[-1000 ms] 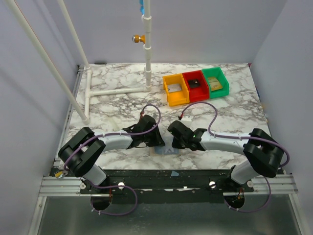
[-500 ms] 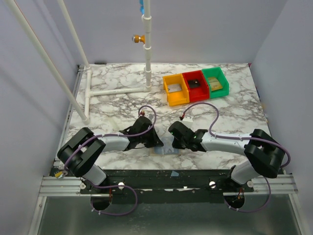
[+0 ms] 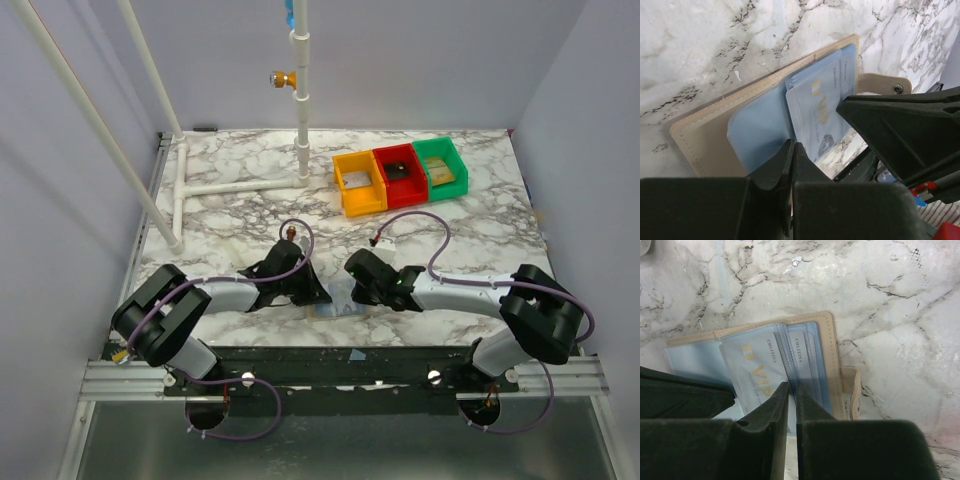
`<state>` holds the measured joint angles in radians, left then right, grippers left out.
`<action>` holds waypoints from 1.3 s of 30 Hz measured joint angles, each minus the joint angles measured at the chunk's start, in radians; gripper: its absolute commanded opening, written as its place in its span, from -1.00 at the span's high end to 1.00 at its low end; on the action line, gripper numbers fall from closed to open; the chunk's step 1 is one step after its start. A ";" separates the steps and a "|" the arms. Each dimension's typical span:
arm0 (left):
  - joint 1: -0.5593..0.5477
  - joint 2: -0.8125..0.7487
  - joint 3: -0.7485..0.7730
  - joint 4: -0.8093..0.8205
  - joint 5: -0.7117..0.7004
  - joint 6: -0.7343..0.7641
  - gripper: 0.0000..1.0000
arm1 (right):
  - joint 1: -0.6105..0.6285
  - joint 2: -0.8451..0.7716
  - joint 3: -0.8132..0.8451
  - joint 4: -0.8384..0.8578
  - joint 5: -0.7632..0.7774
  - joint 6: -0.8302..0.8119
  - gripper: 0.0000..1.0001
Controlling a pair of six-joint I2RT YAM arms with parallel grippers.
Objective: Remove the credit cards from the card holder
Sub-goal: Remove the credit card from the card holder.
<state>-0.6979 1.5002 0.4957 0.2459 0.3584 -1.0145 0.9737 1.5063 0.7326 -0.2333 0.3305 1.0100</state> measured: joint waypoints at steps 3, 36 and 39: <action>0.006 -0.003 -0.005 -0.001 0.011 0.003 1.00 | 0.000 -0.001 -0.002 0.000 0.002 0.008 0.77; 0.018 0.079 -0.096 0.292 0.079 -0.131 0.64 | 0.000 -0.001 -0.007 0.008 0.002 0.011 0.81; 0.018 0.080 -0.114 0.327 0.081 -0.152 0.68 | 0.000 0.001 -0.007 0.008 0.002 0.011 0.82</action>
<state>-0.6796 1.5799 0.3817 0.5728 0.4397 -1.1664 0.9741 1.5074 0.7254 -0.2249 0.3328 1.0206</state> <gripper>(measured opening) 0.183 0.100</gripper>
